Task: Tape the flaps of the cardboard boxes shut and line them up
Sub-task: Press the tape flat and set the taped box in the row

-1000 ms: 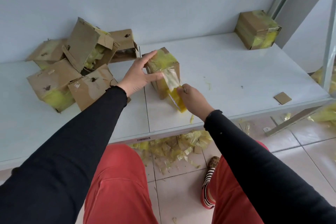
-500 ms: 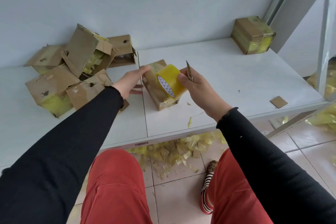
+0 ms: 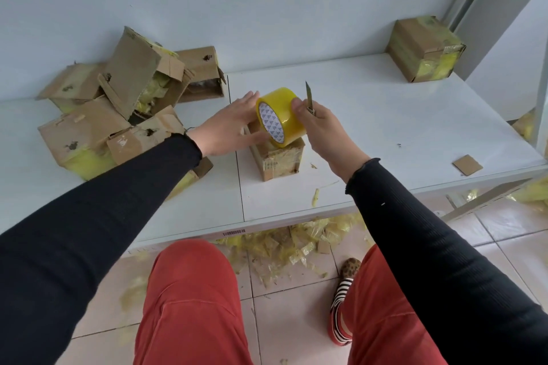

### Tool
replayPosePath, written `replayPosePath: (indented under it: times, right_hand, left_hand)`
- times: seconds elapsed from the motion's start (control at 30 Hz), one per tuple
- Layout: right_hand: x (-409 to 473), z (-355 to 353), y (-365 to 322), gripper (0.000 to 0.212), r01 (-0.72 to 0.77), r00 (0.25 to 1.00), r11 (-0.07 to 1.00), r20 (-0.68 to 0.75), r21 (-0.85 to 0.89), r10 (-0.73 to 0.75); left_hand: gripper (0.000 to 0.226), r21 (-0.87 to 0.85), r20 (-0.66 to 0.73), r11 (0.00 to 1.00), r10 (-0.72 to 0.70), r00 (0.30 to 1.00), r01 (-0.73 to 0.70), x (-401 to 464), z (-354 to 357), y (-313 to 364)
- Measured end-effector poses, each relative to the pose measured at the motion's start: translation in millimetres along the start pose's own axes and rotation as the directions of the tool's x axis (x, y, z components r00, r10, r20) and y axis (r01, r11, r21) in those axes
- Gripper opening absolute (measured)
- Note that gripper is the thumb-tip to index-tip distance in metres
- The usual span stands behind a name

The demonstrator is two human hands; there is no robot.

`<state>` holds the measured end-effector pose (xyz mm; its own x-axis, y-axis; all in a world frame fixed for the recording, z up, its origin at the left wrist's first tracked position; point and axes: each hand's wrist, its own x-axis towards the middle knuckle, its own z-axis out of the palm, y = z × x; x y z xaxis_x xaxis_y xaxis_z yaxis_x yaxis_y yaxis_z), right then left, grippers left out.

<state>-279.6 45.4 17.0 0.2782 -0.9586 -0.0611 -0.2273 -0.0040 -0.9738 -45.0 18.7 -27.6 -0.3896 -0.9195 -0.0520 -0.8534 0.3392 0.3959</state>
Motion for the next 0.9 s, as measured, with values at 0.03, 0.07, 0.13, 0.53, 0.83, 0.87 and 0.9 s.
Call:
replayPosePath:
  times: [0.03, 0.07, 0.13, 0.53, 0.83, 0.87, 0.9]
  right_hand:
    - [0.3, 1.8, 1.0, 0.040, -0.008, 1.000, 1.000, 0.021, 0.007, 0.008]
    - [0.6, 2.7, 3.0, 0.042, -0.011, 0.999, 1.000, 0.041, 0.007, 0.011]
    - [-0.5, 2.7, 9.3, 0.040, -0.016, 0.996, 1.000, 0.084, 0.001, 0.016]
    - [-41.9, -3.0, 27.8, 0.021, 0.129, 0.983, 0.982, 0.112, 0.135, -0.145]
    - [-96.1, 0.2, 78.8, 0.038, 0.024, 0.996, 0.927, 0.090, -0.374, 0.011]
    - [-94.0, 1.0, 78.5, 0.038, 0.016, 0.996, 0.921, 0.082, -0.390, 0.018]
    - [-91.3, 2.1, 76.7, 0.037, 0.001, 0.996, 0.921, 0.078, -0.390, 0.032]
  left_hand:
    - [0.100, 0.093, 0.067, 0.996, 0.001, 0.998, -0.008, 1.0, -3.0, 1.1]
    - [0.112, 0.174, 0.116, 0.985, -0.008, 0.993, -0.012, 2.4, -5.5, 2.2]
    - [0.126, 0.284, 0.151, 0.959, -0.032, 0.988, -0.012, 3.7, -6.4, 4.7]
    - [0.099, 0.233, -0.034, 0.970, 0.074, 0.997, -0.064, -2.7, 19.8, 13.2]
    - [0.066, 0.296, -0.016, 0.951, 0.104, 0.994, -0.095, -17.5, 36.3, 20.5]
    - [0.069, 0.308, -0.014, 0.948, 0.087, 0.996, -0.078, -19.2, 36.0, 21.7]
    - [0.073, 0.318, -0.003, 0.946, 0.069, 0.998, -0.064, -19.8, 34.3, 23.4]
